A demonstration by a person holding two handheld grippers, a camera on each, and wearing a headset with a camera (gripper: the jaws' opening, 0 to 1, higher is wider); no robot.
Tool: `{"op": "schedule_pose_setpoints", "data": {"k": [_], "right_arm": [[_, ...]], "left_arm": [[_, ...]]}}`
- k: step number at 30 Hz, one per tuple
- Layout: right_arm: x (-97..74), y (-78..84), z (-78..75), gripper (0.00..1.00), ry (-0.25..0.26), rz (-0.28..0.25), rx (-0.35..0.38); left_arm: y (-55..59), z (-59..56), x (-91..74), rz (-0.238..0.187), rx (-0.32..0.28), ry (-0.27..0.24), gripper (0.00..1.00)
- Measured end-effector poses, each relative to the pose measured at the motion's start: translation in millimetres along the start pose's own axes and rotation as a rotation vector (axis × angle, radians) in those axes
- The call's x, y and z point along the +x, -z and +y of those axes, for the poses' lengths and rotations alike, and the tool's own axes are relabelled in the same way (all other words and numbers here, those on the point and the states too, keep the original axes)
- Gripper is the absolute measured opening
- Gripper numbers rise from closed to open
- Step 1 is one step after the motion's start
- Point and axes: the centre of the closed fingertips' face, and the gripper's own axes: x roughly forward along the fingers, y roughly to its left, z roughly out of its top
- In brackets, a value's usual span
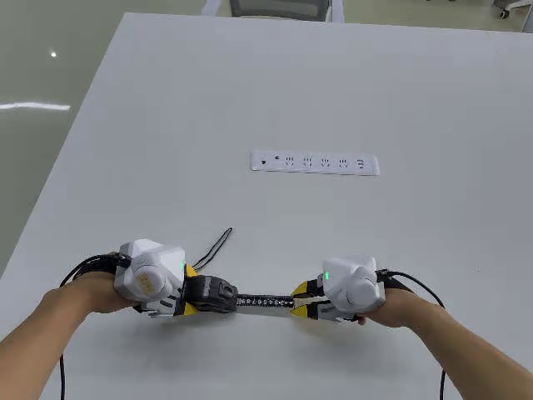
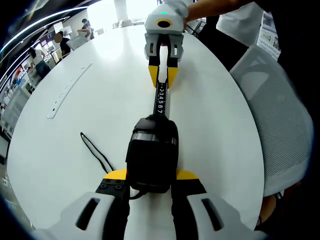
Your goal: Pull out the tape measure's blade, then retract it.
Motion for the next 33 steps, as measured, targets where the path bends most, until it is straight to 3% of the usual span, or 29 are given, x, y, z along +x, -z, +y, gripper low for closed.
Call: {"op": "schedule_pose_setpoints", "data": {"k": [33], "right_arm": [[-7.2, 5.7, -0.3, 0.11, -0.002, -0.003, -0.003]], "left_arm": [[-0.4, -0.3, -0.1, -0.002, -0.001, 0.002, 0.28]]}}
